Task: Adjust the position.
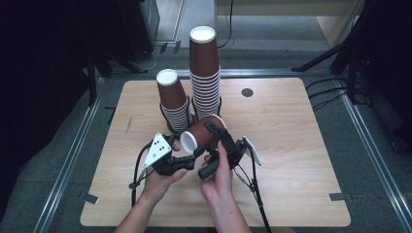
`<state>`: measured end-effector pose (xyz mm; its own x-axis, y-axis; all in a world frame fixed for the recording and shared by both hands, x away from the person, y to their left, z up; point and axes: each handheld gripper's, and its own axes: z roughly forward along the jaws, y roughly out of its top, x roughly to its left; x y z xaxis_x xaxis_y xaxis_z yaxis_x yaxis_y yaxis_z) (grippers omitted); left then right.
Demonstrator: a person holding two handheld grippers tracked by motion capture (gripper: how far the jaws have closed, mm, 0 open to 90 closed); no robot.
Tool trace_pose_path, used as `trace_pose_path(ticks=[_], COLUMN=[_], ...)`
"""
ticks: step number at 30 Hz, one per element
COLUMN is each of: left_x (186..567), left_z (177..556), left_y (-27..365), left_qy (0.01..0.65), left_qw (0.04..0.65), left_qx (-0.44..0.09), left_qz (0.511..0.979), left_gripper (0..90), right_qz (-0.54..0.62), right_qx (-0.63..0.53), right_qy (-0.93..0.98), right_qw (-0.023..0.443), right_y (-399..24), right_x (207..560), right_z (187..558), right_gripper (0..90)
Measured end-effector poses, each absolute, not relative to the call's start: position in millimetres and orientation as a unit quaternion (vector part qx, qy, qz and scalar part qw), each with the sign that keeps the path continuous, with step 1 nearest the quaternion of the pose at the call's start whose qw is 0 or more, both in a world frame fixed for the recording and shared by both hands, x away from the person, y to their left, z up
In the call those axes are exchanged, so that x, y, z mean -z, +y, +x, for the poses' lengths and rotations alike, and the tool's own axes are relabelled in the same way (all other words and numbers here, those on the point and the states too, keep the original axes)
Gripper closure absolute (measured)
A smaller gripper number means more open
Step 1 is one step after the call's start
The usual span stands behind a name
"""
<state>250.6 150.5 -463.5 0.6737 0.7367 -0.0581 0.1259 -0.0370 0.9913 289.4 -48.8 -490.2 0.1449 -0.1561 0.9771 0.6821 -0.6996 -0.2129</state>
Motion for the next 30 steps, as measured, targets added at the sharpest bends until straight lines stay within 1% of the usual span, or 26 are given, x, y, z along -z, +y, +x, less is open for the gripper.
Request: trace_pose_path(ticks=[3,8,9,10,11,12,16,23,24,25,27,30], left_x=[463.7,462.2,460.9,460.6,460.6,460.0,459.2,458.4,458.4,457.9,457.6,457.2], left_z=[250.7,250.0,250.9,251.1,251.1,251.3,251.8,251.5,251.5,251.9,252.1,253.0], left_y=[150.8,152.7,153.2,153.8,153.8,154.9,156.3,160.1,160.1,161.9,162.3,164.5], left_qy=[0.321,0.326,0.334,0.336,0.336,0.337,0.34,0.343,0.343,0.344,0.346,0.349], left_qw=[0.614,0.618,0.614,0.613,0.613,0.615,0.617,0.619,0.619,0.619,0.62,0.622], left_qx=[-0.247,-0.235,-0.224,-0.222,-0.222,-0.216,-0.213,-0.212,-0.212,-0.211,-0.211,-0.211], left_qz=[0.678,0.676,0.679,0.68,0.68,0.679,0.677,0.674,0.674,0.673,0.672,0.668], left_gripper=[22.5,20.9,12.7,10.6,8.7,7.8,3.4,2.7,2.6,2.6,2.6,2.6], right_qz=[-0.676,-0.666,-0.664,-0.663,-0.663,-0.663,-0.663,-0.655,-0.655,-0.65,-0.641,-0.622], right_qx=[0.628,0.646,0.656,0.66,0.66,0.666,0.672,0.689,0.689,0.691,0.694,0.7], right_qy=[-0.2,-0.219,-0.226,-0.231,-0.231,-0.237,-0.251,-0.287,-0.287,-0.305,-0.327,-0.35], right_qw=[0.33,0.302,0.278,0.267,0.267,0.247,0.214,0.121,0.121,0.085,0.032,-0.031], right_y=[-48.1,-46.9,-47.4,-48.4,-48.4,-50.2,-53.2,-56.8,-56.8,-57.4,-57.1,-56.9], right_x=[490.0,486.7,483.4,482.0,482.0,479.7,476.5,472.1,472.1,470.0,467.8,465.3], right_z=[289.1,287.3,286.3,286.3,286.3,287.0,286.9,285.7,285.7,284.5,283.5,281.1], right_gripper=[12.6,13.2,13.2,13.2,13.2,13.2,13.1,13.2,13.2,13.2,13.2,13.2])
